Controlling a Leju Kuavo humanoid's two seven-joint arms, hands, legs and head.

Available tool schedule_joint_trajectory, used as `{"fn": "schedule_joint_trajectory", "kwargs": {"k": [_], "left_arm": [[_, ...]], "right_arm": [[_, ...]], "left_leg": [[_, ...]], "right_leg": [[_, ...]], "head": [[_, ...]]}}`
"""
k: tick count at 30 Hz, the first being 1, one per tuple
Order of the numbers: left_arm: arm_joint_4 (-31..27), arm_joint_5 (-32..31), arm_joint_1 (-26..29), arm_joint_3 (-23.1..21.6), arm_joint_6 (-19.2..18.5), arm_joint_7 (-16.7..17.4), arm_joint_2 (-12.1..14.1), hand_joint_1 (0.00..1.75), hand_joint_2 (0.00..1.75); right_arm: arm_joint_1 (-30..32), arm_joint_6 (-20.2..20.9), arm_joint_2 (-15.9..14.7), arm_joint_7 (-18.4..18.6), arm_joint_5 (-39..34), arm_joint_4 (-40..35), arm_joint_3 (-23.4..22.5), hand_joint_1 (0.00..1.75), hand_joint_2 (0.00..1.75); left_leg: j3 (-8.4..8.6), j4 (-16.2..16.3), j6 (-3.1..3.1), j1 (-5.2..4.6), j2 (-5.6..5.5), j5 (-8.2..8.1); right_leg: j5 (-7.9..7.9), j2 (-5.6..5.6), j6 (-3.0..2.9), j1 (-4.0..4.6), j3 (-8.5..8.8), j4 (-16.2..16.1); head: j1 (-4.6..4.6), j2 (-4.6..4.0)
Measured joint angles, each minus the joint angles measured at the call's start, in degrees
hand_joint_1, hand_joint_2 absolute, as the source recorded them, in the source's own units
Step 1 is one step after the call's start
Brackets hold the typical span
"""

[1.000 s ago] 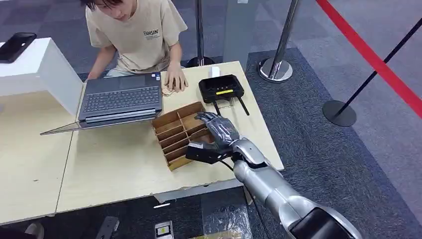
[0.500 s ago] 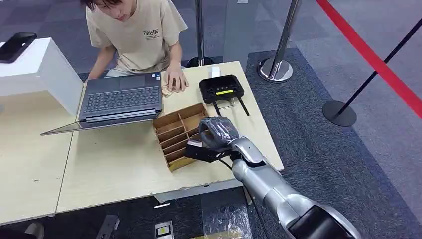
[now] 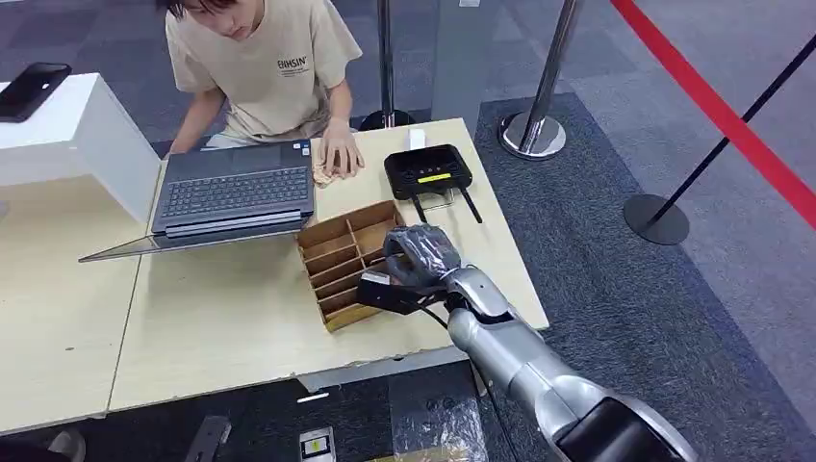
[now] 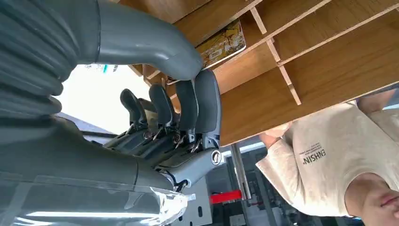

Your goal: Pass the card to the sensor for recognition and then transmit it.

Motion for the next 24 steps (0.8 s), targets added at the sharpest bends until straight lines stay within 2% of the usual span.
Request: {"fn": "schedule_joint_trajectory", "kwargs": {"k": [1, 3, 14, 21, 23, 24], "left_arm": [[0.0, -0.02, 0.0, 0.0, -0.07, 0.0, 0.0, 0.0, 1.75], [0.0, -0.07, 0.0, 0.0, -0.09, 0.0, -0.02, 0.0, 1.75], [0.0, -0.26, 0.05, 0.0, -0.09, 0.09, -0.07, 0.0, 1.75], [0.0, -0.26, 0.05, 0.0, -0.09, 0.09, -0.07, 0.0, 1.75], [0.0, -0.42, 0.08, 0.02, -0.06, 0.09, -0.07, 0.0, 1.75], [0.0, -0.42, 0.13, 0.0, -0.07, 0.09, -0.07, 0.0, 1.75]], "right_arm": [[0.01, -0.09, 0.0, 0.0, 0.0, 0.0, 0.0, 1.48, 1.75], [0.01, -0.37, 0.0, 0.0, 0.0, 0.0, 0.0, 1.75, 1.75], [-1.09, -6.4, -0.57, -1.29, -1.11, -0.98, -0.63, 1.75, 1.75], [-1.32, -6.84, -0.7, -1.51, -1.33, -1.31, -0.68, 1.75, 1.75], [-1.84, -7.95, -0.89, -1.83, -1.81, -1.99, -0.98, 1.75, 1.75], [-3.25, -10.64, -1.4, -2.6, -2.86, -4.02, -2.53, 1.75, 1.75]], "left_leg": [[0.0, 0.0, 0.0, 0.0, 0.0, 0.0], [-0.03, 0.0, 0.0, 0.0, 0.0, 0.0], [-0.02, 0.0, 0.0, -0.01, 0.01, 0.0], [-0.02, 0.0, 0.0, -0.01, 0.01, 0.0], [-0.01, 0.0, 0.0, -0.01, 0.01, 0.0], [0.0, 0.01, 0.0, 0.0, 0.01, 0.0]], "right_leg": [[0.0, 0.0, 0.0, 0.0, 0.0, 0.0], [0.0, 0.0, 0.0, 0.0, -0.01, 0.0], [0.0, 0.0, 0.0, 0.0, -0.02, 0.0], [0.0, 0.0, 0.0, 0.0, -0.02, 0.0], [0.0, 0.0, 0.0, 0.0, -0.01, 0.0], [0.01, 0.0, 0.0, 0.0, -0.01, 0.0]], "head": [[0.0, 0.0], [0.0, 0.0], [0.0, 0.0], [0.0, 0.0], [0.0, 0.0], [0.0, 0.0]]}}
